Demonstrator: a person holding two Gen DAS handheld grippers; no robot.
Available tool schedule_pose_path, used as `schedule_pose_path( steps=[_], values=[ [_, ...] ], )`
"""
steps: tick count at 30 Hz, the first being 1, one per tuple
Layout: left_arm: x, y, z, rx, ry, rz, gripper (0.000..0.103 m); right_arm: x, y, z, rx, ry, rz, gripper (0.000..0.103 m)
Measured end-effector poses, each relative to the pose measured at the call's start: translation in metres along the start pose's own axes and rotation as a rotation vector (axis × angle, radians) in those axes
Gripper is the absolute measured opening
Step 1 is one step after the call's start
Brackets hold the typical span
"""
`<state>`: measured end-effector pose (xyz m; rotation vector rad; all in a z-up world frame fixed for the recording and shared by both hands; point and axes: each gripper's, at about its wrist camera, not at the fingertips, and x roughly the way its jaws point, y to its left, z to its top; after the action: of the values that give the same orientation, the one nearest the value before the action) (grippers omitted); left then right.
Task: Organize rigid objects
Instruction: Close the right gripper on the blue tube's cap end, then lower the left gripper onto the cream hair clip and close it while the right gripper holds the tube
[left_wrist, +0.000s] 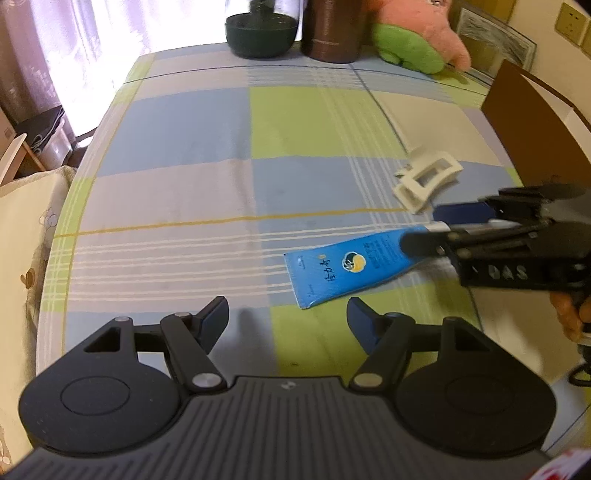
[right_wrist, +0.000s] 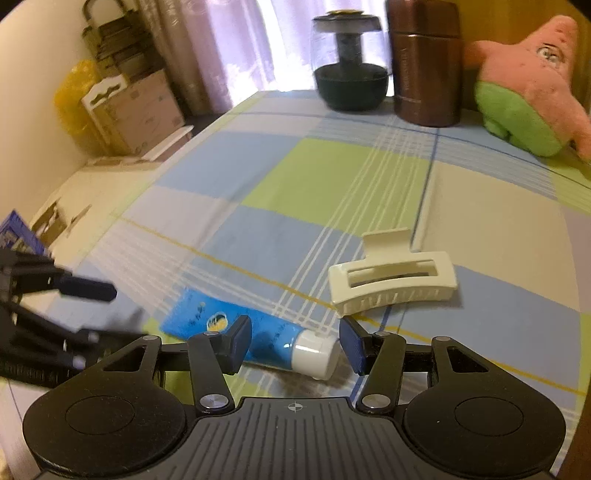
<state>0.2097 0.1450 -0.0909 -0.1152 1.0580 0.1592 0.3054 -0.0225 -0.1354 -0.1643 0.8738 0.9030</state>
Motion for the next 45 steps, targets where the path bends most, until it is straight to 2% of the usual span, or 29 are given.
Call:
schedule_pose_path(
  steps=[5,7,13,18,21,25,29,32,35,39,41,42,43,45],
  values=[
    [-0.001,0.012,-0.001,-0.025,0.010,0.013,0.067,-0.007,0.013,-0.012,-0.056,0.073,0.126,0.051],
    [-0.003,0.016,-0.001,-0.033,0.009,0.014,0.067,-0.010,0.020,-0.017,-0.090,0.093,0.151,0.050],
    [-0.002,0.019,-0.006,-0.044,0.016,0.027,0.067,-0.004,0.030,-0.016,-0.111,0.066,0.126,0.050],
    [-0.001,0.022,-0.010,-0.059,0.023,0.036,0.067,0.016,0.042,-0.015,-0.204,0.101,0.118,0.050],
    [-0.001,0.023,-0.013,-0.066,0.026,0.042,0.067,0.021,0.044,-0.018,-0.235,0.086,0.111,0.050],
    [-0.002,0.025,-0.016,-0.072,0.029,0.043,0.065,0.022,0.051,-0.023,-0.293,0.056,0.087,0.032],
    [-0.004,0.022,-0.015,-0.063,0.023,0.039,0.064,0.017,0.058,-0.031,-0.340,0.039,0.061,0.028],
    [-0.006,0.018,-0.014,-0.047,0.014,0.032,0.064,0.007,0.062,-0.040,-0.353,-0.006,0.041,0.028],
    [-0.009,0.013,-0.012,-0.025,-0.002,0.017,0.063,-0.010,0.059,-0.046,-0.296,-0.058,0.025,0.028],
    [-0.011,0.002,-0.005,0.014,-0.026,-0.023,0.063,-0.037,0.050,-0.050,-0.188,-0.141,-0.054,0.028],
    [-0.010,-0.007,-0.001,0.041,-0.037,-0.049,0.063,-0.050,0.042,-0.051,-0.110,-0.178,-0.124,0.028],
    [-0.009,-0.012,0.001,0.057,-0.042,-0.059,0.063,-0.059,0.034,-0.052,-0.033,-0.197,-0.195,0.028],
    [-0.008,-0.018,0.003,0.078,-0.048,-0.070,0.063,-0.059,0.034,-0.052,-0.033,-0.197,-0.195,0.028],
    [-0.005,-0.028,0.008,0.114,-0.059,-0.090,0.063,-0.065,0.024,-0.053,0.054,-0.209,-0.276,0.028]
  ],
)
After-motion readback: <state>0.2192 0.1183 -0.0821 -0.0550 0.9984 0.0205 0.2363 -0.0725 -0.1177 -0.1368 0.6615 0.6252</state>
